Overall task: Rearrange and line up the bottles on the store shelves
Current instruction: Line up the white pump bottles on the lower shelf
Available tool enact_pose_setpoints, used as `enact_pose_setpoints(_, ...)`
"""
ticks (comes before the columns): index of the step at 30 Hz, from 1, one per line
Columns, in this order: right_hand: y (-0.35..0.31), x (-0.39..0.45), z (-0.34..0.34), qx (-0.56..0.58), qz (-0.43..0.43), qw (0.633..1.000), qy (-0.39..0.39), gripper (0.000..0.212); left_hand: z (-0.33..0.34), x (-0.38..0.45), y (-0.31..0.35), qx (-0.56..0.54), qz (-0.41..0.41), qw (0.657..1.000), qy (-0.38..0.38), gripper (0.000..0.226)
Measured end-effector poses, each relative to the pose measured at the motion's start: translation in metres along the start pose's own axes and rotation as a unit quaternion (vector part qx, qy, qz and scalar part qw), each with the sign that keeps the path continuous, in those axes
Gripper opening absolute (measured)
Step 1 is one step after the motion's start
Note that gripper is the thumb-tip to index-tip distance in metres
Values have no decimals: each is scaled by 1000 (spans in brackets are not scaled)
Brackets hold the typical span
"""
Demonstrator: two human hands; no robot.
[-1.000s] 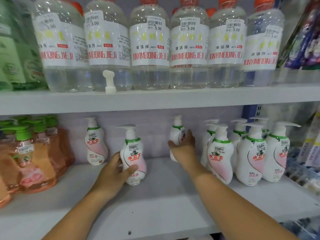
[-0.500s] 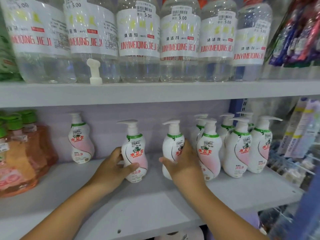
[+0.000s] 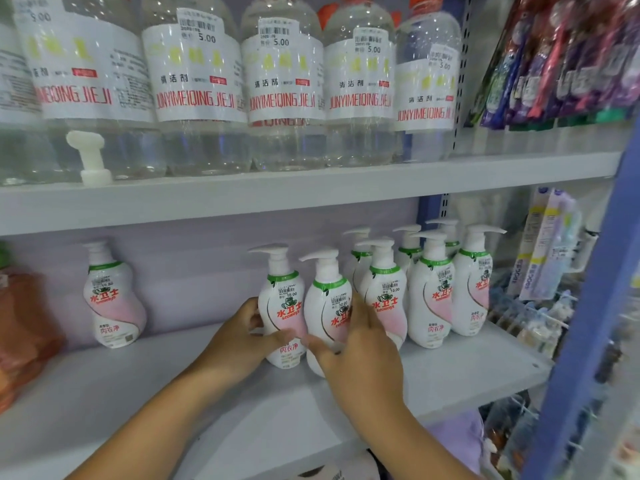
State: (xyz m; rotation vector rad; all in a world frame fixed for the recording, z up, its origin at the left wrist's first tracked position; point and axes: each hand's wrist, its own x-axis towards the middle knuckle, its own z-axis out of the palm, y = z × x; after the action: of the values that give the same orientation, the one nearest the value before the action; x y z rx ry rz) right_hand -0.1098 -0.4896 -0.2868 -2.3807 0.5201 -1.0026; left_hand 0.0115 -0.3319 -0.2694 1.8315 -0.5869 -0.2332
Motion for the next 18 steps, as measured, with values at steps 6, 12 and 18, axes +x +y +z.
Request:
enact_pose_setpoints(6,16,1,-55,125,-5,992,27,47,14,-11,0,8,-10,997,71,47)
enact_pose_setpoints(12,25,77,-104,83,-32,994,69,63,35,-49,14,114,102,959,239,33)
enact_pose_setpoints(18,18,102,-91,-51,-22,995,-82,80,80,-51,24,203,102,960,166,36)
